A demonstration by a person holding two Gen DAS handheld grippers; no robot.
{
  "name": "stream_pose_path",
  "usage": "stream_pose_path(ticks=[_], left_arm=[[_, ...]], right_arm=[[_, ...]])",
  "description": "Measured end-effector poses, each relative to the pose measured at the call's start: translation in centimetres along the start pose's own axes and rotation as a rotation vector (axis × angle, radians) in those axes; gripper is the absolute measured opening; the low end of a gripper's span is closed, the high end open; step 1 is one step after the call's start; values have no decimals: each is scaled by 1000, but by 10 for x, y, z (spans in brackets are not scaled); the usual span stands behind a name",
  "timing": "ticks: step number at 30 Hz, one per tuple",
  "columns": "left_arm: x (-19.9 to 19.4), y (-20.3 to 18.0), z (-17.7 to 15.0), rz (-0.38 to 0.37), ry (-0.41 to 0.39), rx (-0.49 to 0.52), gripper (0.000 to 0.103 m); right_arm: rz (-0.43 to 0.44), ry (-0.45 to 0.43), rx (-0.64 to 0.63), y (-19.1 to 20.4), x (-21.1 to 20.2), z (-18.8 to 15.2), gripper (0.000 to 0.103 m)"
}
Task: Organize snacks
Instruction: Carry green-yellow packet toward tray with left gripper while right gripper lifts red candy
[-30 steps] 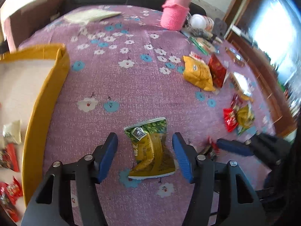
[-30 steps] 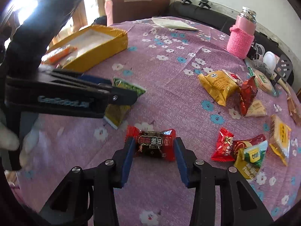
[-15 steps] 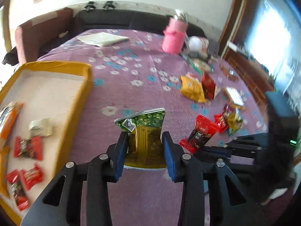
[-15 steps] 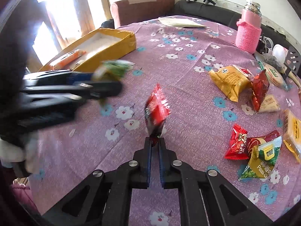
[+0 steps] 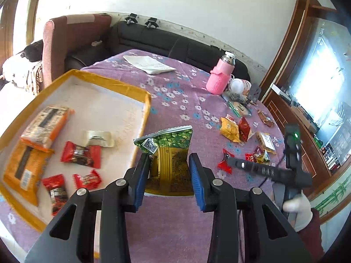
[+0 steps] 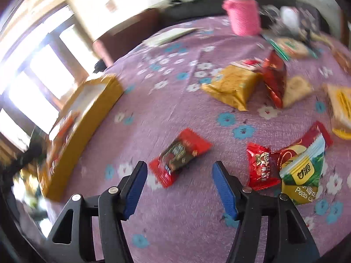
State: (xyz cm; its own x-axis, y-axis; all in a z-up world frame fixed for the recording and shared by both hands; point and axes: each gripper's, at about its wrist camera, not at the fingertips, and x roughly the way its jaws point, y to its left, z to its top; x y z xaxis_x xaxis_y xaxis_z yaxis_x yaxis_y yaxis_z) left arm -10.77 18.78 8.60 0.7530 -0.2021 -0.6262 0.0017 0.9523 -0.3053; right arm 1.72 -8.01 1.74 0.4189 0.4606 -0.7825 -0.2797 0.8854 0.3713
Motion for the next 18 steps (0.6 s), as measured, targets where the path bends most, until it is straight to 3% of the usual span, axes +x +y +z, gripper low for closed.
stream_pose_path(ticks=[4, 5, 6, 7, 8, 13, 18], left_arm=[[-12, 20, -3, 29, -23, -17, 35], [-17, 30, -4, 42, -30, -30, 35], [-20, 37, -5, 49, -33, -41, 35], [-23, 47, -6, 58, -38, -60, 35], [-28, 59, -6, 66, -45, -82, 35], [-41, 104, -9, 105, -70, -169, 35], [-36, 128, -11, 131, -58, -207, 35]], right_arm=[[-173, -1, -6, 23, 13, 4, 62], [-244, -4, -44, 33, 18, 0, 52], [-307, -13, -91, 44, 21, -4, 34], [-351, -20, -128, 51, 24, -9, 28], [-364, -19, -144, 56, 25, -12, 13], [-311, -37, -103, 56, 18, -13, 11], [-150, -95, -113, 87, -3, -6, 10]])
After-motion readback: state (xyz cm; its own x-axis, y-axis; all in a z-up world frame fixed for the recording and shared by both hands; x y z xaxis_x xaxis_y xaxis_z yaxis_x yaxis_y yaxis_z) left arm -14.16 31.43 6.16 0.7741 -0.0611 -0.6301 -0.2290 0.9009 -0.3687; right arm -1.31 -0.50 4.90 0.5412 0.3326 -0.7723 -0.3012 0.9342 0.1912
